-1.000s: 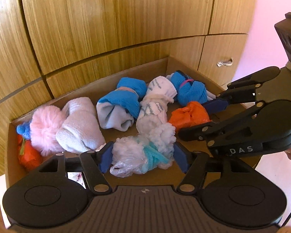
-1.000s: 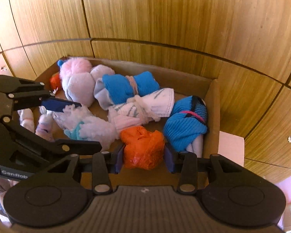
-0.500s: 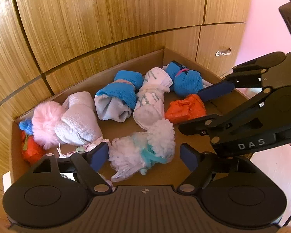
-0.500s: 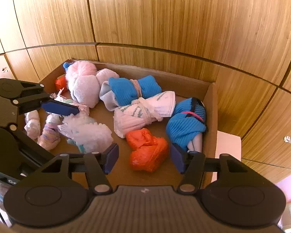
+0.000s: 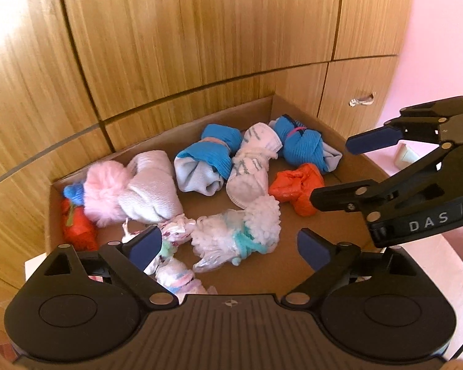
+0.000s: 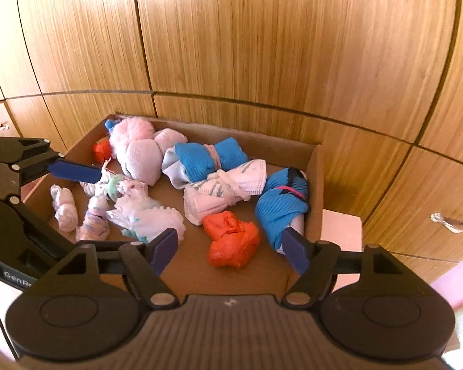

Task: Organize objects
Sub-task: 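Carry both bundles into the box, lower them and open both tools, then lift both tools out of the box back over the sock pile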

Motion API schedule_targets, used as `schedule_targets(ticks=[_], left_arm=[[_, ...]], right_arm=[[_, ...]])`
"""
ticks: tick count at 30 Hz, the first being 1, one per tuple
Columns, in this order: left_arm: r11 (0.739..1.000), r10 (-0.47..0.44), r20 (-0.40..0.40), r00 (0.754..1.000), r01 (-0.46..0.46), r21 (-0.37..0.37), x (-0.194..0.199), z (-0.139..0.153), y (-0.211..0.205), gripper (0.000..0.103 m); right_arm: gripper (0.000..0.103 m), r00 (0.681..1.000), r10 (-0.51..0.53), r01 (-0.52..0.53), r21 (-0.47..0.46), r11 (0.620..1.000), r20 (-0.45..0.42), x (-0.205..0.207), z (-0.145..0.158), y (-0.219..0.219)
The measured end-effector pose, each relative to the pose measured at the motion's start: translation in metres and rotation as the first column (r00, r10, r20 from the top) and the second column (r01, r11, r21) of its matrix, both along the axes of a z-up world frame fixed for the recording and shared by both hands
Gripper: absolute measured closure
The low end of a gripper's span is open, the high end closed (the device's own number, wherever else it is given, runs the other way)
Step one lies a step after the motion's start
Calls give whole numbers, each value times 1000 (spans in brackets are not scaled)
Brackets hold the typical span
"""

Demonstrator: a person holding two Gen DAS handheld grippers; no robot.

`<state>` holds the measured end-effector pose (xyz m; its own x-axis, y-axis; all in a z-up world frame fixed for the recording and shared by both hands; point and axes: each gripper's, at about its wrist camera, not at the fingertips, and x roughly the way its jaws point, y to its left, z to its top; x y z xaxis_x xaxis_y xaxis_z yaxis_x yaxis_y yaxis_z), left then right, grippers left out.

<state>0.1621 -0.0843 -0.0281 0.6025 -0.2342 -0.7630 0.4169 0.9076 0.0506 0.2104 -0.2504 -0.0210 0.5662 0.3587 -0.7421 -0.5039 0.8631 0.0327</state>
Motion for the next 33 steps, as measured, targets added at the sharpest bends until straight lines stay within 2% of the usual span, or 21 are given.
schedule_targets(ticks=[7,15,20,24,27,33], left_arm=[[999,44,10,999,-44,-32,-29,18,19,4],[995,81,61,995,-77,-65,-88,42,48,1],[994,96,101,990,-89,-66,-128,43,65,1],[996,70,137,988,-61,-65,-158,29,76,1],[997,47,142,989,-37,-74,-178,15,86,1],[996,49,145,988,-38,-78,-197,-3,106,1]], right_arm=[[25,999,-31,31,14,999,18,-32,17,-4],[18,997,-68,65,56,996,49,-85,46,-9],[13,992,-101,94,104,990,75,-126,55,-16],[12,986,-133,119,134,984,100,-172,42,-2],[12,985,-130,111,163,980,112,-201,21,10],[13,982,-134,114,148,982,135,-224,-27,39]])
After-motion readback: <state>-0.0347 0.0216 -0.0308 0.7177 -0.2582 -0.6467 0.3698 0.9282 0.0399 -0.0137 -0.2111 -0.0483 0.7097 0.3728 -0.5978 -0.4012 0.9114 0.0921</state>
